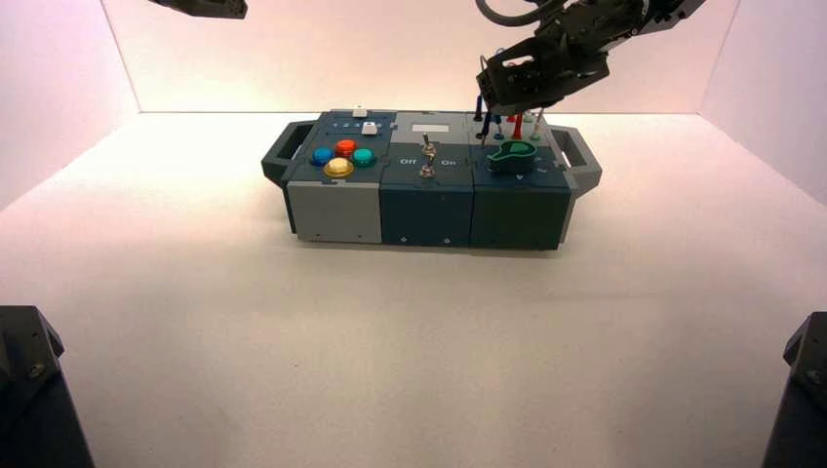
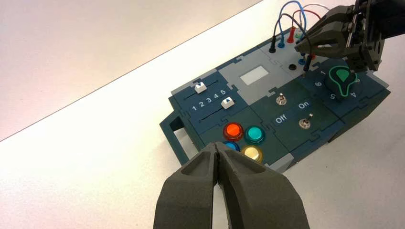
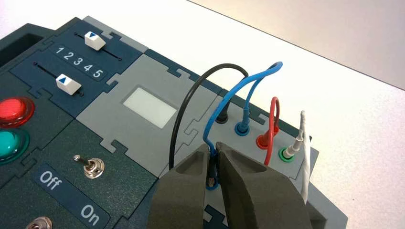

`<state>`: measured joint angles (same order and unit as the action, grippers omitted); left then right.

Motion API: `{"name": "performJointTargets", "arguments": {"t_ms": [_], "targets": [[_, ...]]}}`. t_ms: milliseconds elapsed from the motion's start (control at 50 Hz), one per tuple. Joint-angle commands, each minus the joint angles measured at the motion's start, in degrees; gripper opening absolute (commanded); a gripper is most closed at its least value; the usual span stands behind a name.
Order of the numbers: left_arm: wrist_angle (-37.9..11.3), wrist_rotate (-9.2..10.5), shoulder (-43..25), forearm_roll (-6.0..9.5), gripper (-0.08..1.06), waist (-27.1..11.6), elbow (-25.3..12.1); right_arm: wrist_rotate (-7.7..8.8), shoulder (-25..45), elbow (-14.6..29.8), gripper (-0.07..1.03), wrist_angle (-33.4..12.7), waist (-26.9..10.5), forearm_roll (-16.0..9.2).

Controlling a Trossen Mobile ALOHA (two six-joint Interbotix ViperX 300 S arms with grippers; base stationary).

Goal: Insert the blue wire.

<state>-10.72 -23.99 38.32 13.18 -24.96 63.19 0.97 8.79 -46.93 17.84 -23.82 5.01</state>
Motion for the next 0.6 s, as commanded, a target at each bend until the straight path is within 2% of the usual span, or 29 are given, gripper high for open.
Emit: {"name": "performJointTargets", "arguments": {"t_ms": [20, 600], "targets": [[0.53, -0.18, 0.35, 0.09, -0.03, 0.18, -0.97, 0.00, -0.53, 1.41, -0.02, 0.70, 0.00, -0.09], [0.62, -0.18, 0.62, 0.09, -0.03, 0.18, -0.97, 0.26, 0.26, 2.11, -0.02, 0.70, 0.00, 0.09]]}}
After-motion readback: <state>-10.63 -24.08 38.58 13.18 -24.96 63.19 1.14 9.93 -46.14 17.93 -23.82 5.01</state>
